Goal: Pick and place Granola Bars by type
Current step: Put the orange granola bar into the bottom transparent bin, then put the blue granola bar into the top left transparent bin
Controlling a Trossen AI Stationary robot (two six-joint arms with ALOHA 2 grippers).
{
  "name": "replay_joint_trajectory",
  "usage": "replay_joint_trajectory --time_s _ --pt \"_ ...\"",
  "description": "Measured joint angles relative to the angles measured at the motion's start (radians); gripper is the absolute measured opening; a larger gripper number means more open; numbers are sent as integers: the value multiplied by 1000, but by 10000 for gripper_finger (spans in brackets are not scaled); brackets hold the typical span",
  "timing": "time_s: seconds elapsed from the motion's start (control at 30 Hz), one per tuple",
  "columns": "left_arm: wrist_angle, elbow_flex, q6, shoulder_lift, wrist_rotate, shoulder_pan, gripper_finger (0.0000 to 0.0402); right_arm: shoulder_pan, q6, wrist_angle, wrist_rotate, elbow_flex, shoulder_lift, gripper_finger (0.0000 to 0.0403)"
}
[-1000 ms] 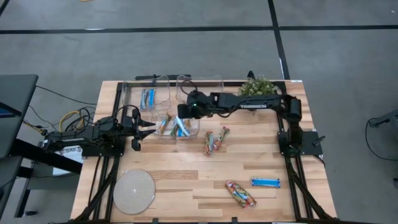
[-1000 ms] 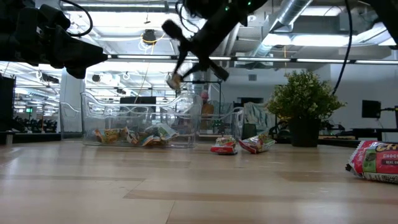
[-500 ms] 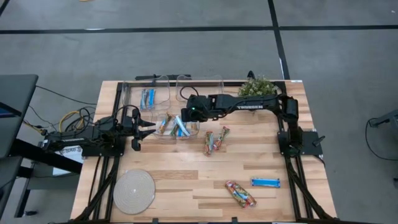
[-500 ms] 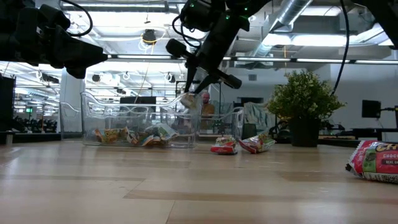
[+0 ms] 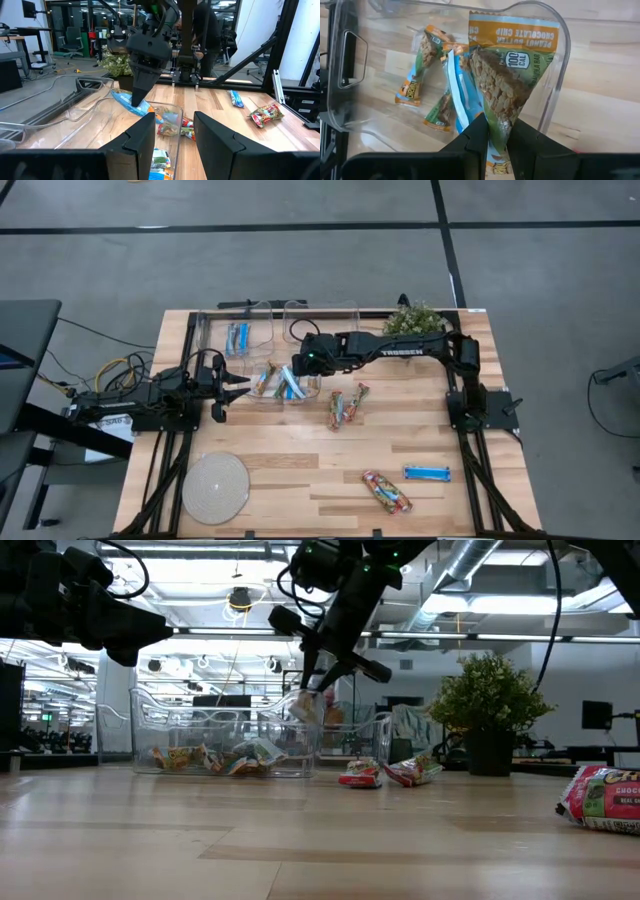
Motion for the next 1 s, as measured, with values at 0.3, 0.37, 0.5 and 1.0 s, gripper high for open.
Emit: replay_joint_trajectory --time_s 0.3,0.37,0.5,1.0 --pt "0 0 0 0 -1 0 128 16 2 10 -46 -2 51 54" --pt "0 0 0 0 0 0 128 20 0 70 -70 4 72 54" --pt "0 0 0 4 2 0 128 18 -1 92 -88 5 85 54" --pt "0 0 0 18 1 0 128 12 -27 91 -90 5 82 74"
